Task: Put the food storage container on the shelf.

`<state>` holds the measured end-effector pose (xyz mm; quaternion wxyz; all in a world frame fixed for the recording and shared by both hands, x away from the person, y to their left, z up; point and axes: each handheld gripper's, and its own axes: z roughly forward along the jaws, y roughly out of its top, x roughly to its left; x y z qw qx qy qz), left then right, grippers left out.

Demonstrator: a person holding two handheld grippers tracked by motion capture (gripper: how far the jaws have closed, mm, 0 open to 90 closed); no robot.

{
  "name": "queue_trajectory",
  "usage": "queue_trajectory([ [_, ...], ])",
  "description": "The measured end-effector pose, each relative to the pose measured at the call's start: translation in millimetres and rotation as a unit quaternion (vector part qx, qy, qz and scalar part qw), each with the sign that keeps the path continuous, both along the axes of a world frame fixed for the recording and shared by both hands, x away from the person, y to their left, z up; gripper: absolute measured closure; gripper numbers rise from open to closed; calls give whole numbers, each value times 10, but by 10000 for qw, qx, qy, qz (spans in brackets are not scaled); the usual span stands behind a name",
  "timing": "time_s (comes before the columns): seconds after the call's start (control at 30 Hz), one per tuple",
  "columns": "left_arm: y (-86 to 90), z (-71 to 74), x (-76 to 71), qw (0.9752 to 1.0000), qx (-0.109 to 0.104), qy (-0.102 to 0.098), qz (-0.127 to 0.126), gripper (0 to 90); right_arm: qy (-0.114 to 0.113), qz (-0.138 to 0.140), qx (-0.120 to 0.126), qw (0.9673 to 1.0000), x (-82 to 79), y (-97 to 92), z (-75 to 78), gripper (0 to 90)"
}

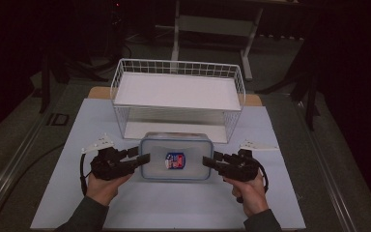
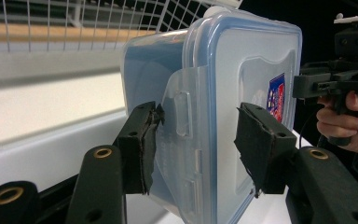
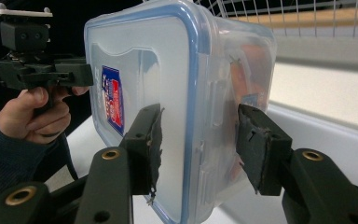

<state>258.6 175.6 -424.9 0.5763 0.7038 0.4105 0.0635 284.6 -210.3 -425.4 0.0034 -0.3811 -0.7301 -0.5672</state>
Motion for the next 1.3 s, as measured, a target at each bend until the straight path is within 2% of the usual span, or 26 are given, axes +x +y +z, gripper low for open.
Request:
queue_trajectory([
  [0.03, 0, 0, 0, 10000, 0, 0, 0, 489, 0, 0, 0, 10000, 0, 0, 0, 515],
  [0.07, -3, 59, 11, 10000, -29, -66, 2, 489, -21, 2, 5, 10000, 6, -4, 36, 515],
  [0.1, -3, 86, 17, 9999, -45, -98, 3, 489, -107, -10, -4, 9999, 13, -6, 117, 515],
  [0.23, 8, 189, 38, 9998, -98, -199, 18, 489, -257, -25, -40, 9997, 29, 2, 264, 516],
  [0.73, 68, 580, 114, 9979, -49, -638, 97, 490, -636, 12, 82, 9979, 139, 68, 595, 517],
  [0.97, 69, 683, 179, 9974, -41, -718, 75, 491, -731, -5, 119, 9973, 187, 67, 691, 516],
  [1.13, 85, 698, 257, 9976, -107, -676, 34, 492, -840, -26, 32, 9965, 237, 77, 778, 517],
  [1.3, 105, 746, 302, 9973, -114, -728, 50, 492, -902, 5, -24, 9959, 295, 100, 842, 517],
])
